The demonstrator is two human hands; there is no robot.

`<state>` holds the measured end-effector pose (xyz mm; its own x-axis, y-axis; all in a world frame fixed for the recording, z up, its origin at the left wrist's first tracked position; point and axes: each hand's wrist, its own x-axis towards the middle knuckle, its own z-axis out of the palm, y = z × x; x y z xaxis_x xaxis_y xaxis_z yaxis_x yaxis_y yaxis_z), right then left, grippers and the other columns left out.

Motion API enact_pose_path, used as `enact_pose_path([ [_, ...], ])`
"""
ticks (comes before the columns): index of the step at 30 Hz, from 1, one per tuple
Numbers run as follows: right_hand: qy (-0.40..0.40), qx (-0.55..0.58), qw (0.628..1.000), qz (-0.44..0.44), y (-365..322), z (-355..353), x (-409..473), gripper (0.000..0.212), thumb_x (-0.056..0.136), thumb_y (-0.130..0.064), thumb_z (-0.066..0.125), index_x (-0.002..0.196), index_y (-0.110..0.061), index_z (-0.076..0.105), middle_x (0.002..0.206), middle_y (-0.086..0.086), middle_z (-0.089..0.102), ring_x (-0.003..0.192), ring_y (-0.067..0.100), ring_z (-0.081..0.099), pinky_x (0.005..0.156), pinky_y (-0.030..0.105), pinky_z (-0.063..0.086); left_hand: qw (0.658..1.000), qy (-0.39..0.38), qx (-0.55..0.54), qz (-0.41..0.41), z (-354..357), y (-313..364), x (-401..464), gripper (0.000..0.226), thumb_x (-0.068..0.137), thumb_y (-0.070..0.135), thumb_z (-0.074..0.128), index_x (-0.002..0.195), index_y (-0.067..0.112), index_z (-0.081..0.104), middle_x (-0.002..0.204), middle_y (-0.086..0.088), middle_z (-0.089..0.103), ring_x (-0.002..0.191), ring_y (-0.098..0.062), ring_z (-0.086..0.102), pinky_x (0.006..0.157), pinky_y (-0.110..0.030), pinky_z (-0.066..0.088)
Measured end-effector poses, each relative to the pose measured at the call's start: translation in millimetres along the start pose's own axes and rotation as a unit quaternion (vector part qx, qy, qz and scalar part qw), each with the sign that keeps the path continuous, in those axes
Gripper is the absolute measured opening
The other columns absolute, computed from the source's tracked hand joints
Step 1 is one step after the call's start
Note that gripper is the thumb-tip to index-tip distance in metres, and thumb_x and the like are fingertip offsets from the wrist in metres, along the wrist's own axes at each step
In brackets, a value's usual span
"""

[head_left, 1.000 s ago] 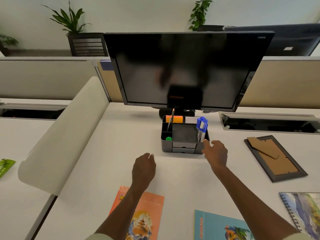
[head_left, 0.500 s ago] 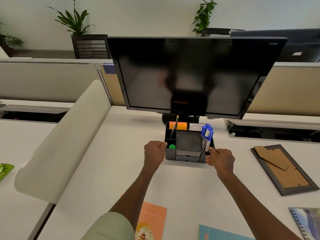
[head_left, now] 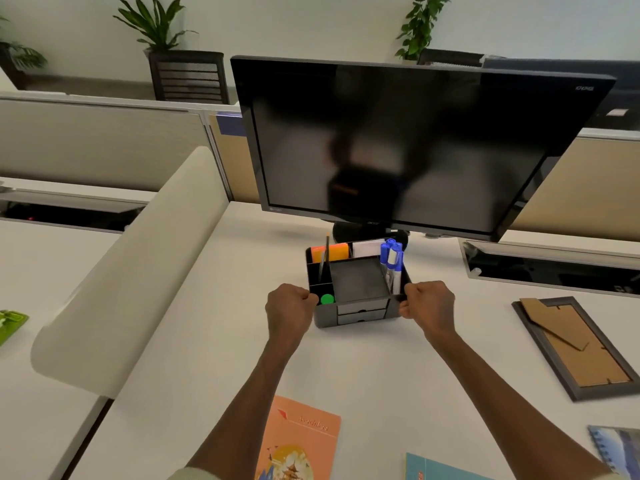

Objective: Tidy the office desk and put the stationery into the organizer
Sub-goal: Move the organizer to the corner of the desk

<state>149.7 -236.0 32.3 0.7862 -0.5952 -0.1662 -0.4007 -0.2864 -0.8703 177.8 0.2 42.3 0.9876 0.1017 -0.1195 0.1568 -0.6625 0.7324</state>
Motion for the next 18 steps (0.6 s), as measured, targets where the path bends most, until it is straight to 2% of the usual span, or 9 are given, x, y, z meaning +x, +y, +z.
enact_pose_path([
  [2,-0.026,-0.009,0.999,-0.019,-13.3,16.4,-3.0,0.030,0.079,-0.007,0.052,0.050,-0.001,0.058,0.047,0.011,0.057,0.039,0.022,0.055,0.044,0.026,0.046,0.999,0.024,-0.043,-0.022,-13.5,-12.9,-1.1,0.025,0.081,0.012,0.063,0.060,0.000,0.070,0.061,-0.021,0.067,0.054,-0.029,0.059,0.057,-0.037,0.053],
  [4,-0.051,-0.036,0.997,-0.040,-25.8,35.4,-5.9,0.030,0.083,-0.009,0.052,0.056,0.001,0.063,0.052,0.013,0.063,0.042,0.022,0.060,0.047,0.026,0.050,0.995,0.059,-0.076,-0.032,-26.3,-26.4,-1.4,0.026,0.082,0.010,0.064,0.061,-0.005,0.069,0.064,-0.027,0.066,0.053,-0.023,0.055,0.059,-0.042,0.055],
  [6,-0.074,-0.072,0.993,-0.065,-39.1,55.8,-9.0,0.030,0.086,-0.012,0.052,0.064,0.004,0.066,0.061,0.016,0.067,0.049,0.023,0.064,0.053,0.028,0.052,0.989,0.101,-0.100,-0.034,-37.2,-40.5,-2.2,0.025,0.081,0.007,0.064,0.061,-0.006,0.069,0.063,-0.029,0.064,0.053,-0.020,0.052,0.056,-0.042,0.053],
  [8,-0.085,-0.114,0.984,-0.103,-53.4,77.8,-10.3,0.031,0.087,-0.012,0.052,0.063,0.006,0.061,0.064,0.018,0.066,0.054,0.024,0.059,0.052,0.028,0.046,0.982,0.136,-0.122,-0.043,-46.5,-54.2,-1.9,0.024,0.080,0.006,0.064,0.058,-0.003,0.069,0.058,-0.027,0.063,0.053,-0.019,0.052,0.053,-0.036,0.048],
  [10,-0.090,-0.140,0.977,-0.136,-68.9,99.8,-12.1,0.030,0.090,-0.012,0.050,0.062,0.000,0.055,0.063,0.015,0.058,0.054,0.021,0.049,0.047,0.025,0.034,0.976,0.163,-0.133,-0.060,-53.4,-67.1,0.3,0.025,0.079,0.007,0.063,0.057,-0.004,0.067,0.055,-0.028,0.060,0.053,-0.018,0.050,0.056,-0.032,0.043],
  [12,-0.100,-0.149,0.971,-0.159,-83.1,121.3,-14.6,0.028,0.092,-0.015,0.047,0.068,-0.003,0.055,0.068,0.012,0.054,0.061,0.022,0.049,0.051,0.026,0.030,0.970,0.189,-0.131,-0.074,-57.2,-77.5,2.2,0.029,0.079,0.008,0.062,0.053,-0.004,0.062,0.051,-0.029,0.052,0.052,-0.018,0.044,0.055,-0.029,0.036],
  [14,-0.112,-0.146,0.970,-0.157,-93.4,142.1,-17.7,0.026,0.094,-0.019,0.046,0.078,-0.002,0.058,0.078,0.012,0.056,0.069,0.023,0.052,0.058,0.027,0.033,0.964,0.221,-0.125,-0.081,-58.8,-83.6,2.7,0.032,0.078,0.006,0.059,0.047,-0.004,0.053,0.045,-0.021,0.040,0.050,-0.018,0.033,0.053,-0.028,0.025],
  [18,-0.139,-0.100,0.973,-0.156,-104.9,177.6,-28.6,0.024,0.093,-0.021,0.051,0.103,-0.002,0.062,0.094,0.013,0.064,0.077,0.024,0.062,0.059,0.032,0.050,0.947,0.285,-0.114,-0.092,-61.2,-82.2,5.3,0.038,0.079,0.002,0.058,0.043,-0.002,0.045,0.036,-0.004,0.031,0.040,-0.013,0.020,0.048,-0.022,0.015],
])
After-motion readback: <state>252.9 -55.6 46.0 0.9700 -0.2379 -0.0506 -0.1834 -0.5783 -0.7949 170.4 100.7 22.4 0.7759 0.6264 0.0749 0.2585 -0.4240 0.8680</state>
